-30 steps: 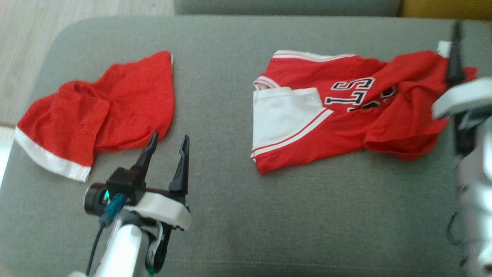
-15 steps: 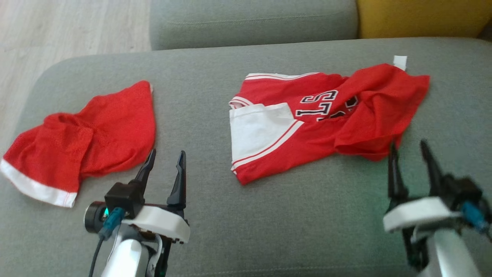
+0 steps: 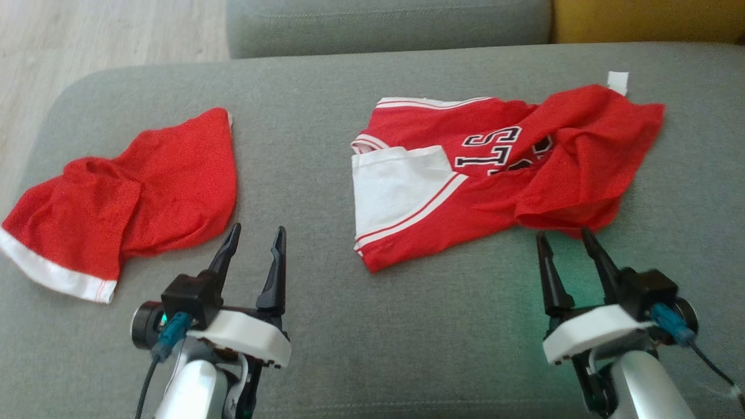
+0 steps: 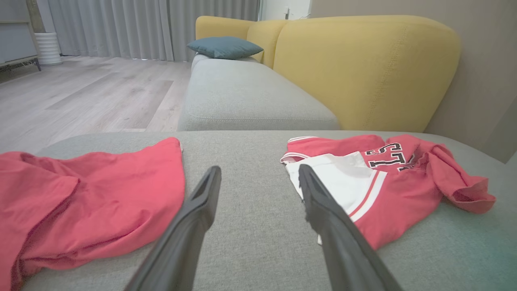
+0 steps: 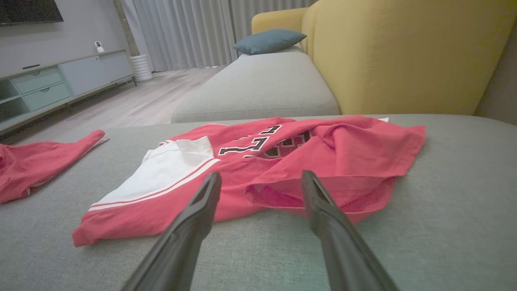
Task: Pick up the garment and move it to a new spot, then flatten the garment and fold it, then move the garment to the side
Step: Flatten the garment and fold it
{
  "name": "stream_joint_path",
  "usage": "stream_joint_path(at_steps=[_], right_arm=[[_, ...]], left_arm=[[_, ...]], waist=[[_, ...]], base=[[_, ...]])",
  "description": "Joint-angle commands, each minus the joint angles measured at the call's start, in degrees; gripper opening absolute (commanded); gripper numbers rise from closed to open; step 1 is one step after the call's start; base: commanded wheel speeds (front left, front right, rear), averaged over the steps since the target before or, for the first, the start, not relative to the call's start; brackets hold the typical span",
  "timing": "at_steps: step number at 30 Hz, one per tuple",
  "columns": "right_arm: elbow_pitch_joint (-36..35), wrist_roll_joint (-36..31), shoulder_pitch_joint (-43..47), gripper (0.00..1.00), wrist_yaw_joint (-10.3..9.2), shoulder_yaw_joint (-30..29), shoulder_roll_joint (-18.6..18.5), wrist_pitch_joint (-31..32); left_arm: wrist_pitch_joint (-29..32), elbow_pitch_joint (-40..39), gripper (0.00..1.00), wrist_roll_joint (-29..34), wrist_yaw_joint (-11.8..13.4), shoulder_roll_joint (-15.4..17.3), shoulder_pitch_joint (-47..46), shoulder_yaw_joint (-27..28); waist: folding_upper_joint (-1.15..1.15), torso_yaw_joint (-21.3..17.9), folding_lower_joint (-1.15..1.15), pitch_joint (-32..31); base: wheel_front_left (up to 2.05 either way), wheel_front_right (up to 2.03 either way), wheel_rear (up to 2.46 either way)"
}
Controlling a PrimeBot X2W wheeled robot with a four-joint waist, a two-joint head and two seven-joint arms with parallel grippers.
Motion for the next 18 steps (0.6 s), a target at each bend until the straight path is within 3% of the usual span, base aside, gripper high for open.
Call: stream_joint_path(at_steps=[1,18], right_arm=[[-1.03,-0.04,-3.27,1.0,0.37,1.81,-0.19,0.3],[14.89,-2.42,-13.34,1.0,0.37,-4.68,-0.18,2.72]], left_arm=[[-0.71,-1.74,1.0,0.34,-0.1,0.39,-2.55,1.35],[-0.71,-1.09,1.0,0.67,-0.99,0.39,-4.86,1.26]], waist=[[0.0,1.01,0.0,0.89],[0.0,8.22,0.0,6.23]], base=[[0.0,0.0,0.0],[0.0,0.0,0.0]])
